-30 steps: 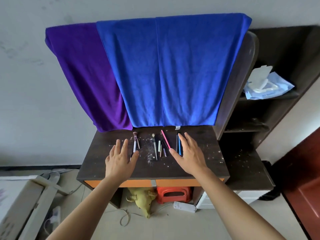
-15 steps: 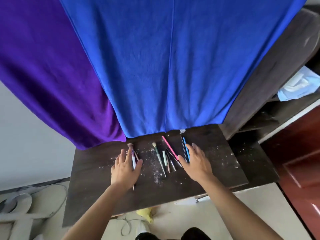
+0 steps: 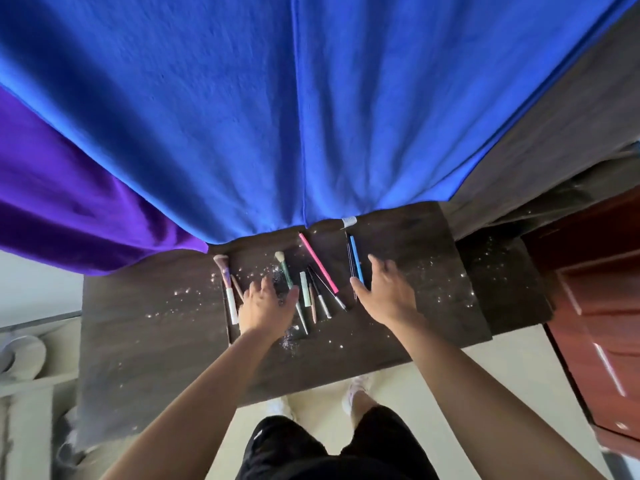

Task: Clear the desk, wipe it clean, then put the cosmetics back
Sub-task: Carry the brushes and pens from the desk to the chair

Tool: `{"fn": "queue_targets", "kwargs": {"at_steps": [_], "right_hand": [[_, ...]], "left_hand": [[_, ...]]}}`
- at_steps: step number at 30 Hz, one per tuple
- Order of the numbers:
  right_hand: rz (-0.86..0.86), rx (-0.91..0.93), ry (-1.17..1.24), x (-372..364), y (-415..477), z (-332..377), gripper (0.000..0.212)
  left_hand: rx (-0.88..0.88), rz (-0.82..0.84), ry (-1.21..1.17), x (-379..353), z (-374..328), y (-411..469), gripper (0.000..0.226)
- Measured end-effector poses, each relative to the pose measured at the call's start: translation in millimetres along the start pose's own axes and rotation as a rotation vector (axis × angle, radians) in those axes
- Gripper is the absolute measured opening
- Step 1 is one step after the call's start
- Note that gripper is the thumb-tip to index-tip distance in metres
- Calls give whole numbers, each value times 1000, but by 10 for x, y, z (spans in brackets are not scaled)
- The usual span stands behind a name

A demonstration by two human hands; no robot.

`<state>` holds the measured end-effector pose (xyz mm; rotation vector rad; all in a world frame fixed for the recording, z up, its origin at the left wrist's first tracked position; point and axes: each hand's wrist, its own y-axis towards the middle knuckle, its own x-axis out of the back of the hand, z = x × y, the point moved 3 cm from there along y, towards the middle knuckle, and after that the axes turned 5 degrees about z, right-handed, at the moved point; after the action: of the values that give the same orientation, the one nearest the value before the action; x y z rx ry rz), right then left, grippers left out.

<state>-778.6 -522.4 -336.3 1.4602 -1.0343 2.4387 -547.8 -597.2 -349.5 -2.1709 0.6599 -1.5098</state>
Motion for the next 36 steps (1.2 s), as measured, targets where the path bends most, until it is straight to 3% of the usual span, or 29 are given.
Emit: {"fn": "queue_targets", "kwargs": {"at_steps": [5, 10, 17, 24, 29, 36], "right_hand": [[22, 37, -23, -70, 312, 23, 55], [49, 66, 31, -140, 421, 23, 39], [128, 53, 123, -123, 472, -44, 32], [70, 39, 218, -162, 417, -80, 18], [78, -9, 410, -150, 342, -118, 24], [-120, 7, 506, 323, 43, -25, 16]], "left_hand": [[85, -86, 34, -236, -255, 147, 68], [124, -119, -85, -277, -332, 227, 38], [117, -131, -191, -193, -210, 272, 25], [78, -177, -223, -126, -177, 239, 24], [56, -202, -376, 45, -184, 94, 21], [-135, -287, -462, 688, -495, -211, 6]]}}
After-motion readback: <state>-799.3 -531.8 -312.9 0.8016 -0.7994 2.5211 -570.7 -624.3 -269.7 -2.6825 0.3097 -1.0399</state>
